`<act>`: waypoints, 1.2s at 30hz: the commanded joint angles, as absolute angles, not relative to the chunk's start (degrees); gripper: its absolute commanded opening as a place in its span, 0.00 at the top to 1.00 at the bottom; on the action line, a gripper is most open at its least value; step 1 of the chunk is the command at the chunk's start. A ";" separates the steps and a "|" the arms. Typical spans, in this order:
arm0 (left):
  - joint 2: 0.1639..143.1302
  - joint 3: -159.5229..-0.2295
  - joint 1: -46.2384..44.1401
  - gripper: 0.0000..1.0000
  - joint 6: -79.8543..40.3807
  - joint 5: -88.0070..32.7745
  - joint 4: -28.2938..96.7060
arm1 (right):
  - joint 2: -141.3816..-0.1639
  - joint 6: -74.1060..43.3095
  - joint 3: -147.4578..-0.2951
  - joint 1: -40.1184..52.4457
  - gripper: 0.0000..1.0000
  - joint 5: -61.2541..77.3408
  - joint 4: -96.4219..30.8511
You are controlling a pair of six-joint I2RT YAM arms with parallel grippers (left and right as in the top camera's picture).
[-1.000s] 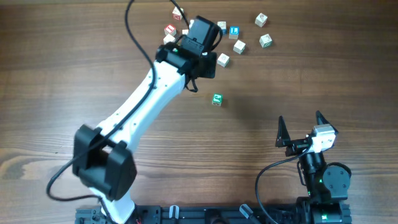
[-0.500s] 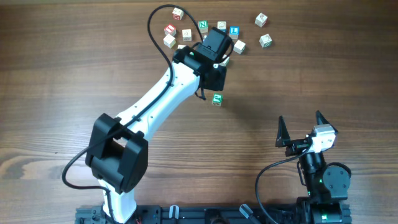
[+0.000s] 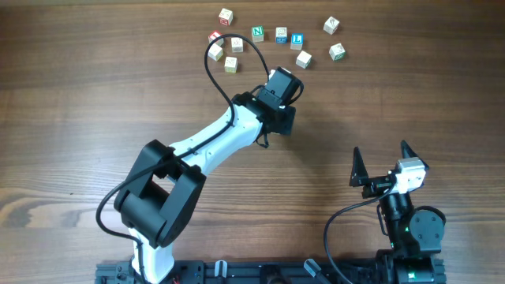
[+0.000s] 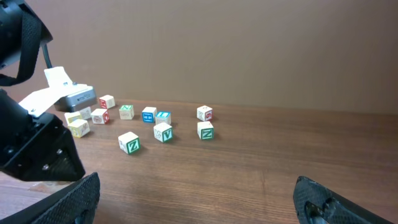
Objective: Form a tower
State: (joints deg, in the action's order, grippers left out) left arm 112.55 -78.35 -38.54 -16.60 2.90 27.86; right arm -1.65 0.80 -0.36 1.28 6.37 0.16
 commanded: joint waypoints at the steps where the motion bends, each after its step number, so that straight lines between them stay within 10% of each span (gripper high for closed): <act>1: 112.79 -77.78 -39.77 0.72 -17.63 7.88 25.23 | -1.41 1.39 -0.30 1.04 0.01 5.87 0.32; 26: 112.79 -72.82 -43.77 0.65 -25.74 18.00 21.34 | -1.41 1.37 -0.30 1.04 0.00 5.87 0.32; 36: 112.79 -72.20 -43.77 0.32 -25.74 17.87 20.51 | -1.41 1.39 -0.30 1.04 0.00 5.87 0.32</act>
State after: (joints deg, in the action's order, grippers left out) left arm 112.55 -72.79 -43.62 -26.22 18.11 20.84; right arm -1.65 0.80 -0.36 1.28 6.37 0.16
